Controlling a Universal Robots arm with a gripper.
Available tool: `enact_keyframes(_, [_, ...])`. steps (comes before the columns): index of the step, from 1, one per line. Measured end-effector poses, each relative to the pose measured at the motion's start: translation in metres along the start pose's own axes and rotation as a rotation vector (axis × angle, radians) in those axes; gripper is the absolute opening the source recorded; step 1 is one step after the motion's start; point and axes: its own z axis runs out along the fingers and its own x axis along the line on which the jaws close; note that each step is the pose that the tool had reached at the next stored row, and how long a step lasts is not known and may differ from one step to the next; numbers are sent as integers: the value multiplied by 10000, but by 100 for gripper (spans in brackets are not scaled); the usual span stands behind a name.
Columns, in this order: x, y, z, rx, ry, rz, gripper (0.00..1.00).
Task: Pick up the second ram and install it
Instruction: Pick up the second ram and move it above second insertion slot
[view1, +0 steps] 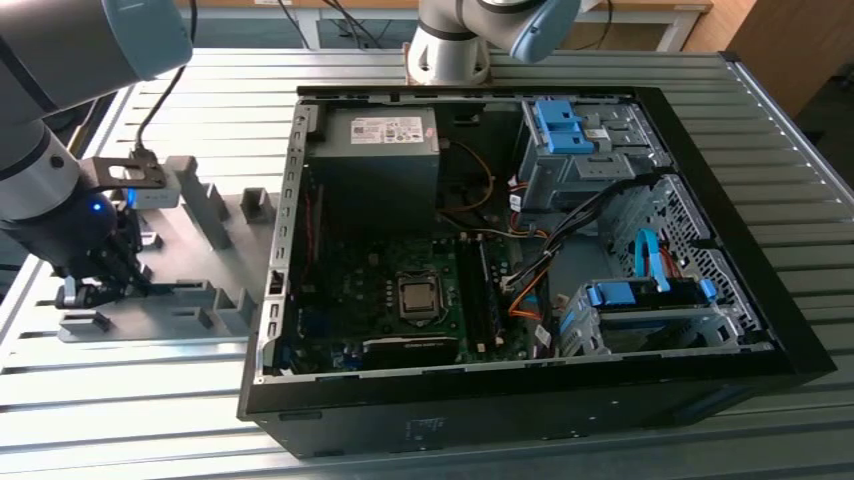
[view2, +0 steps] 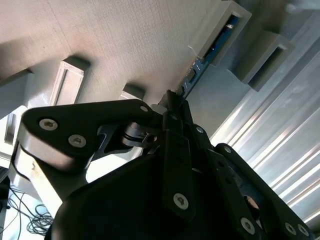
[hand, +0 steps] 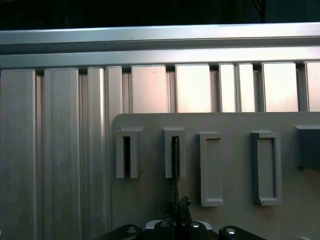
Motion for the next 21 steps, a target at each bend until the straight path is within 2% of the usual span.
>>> enact_keyframes(7, [4, -1, 1, -15, 5, -633, 14])
enact_keyframes(16, [5, -1, 1, -15, 5, -642, 14])
enact_keyframes(18, [5, -1, 1, -15, 4, -642, 15])
enact_keyframes(19, [5, -1, 1, -15, 4, -642, 22])
enact_keyframes(21, [5, -1, 1, -15, 5, -641, 22])
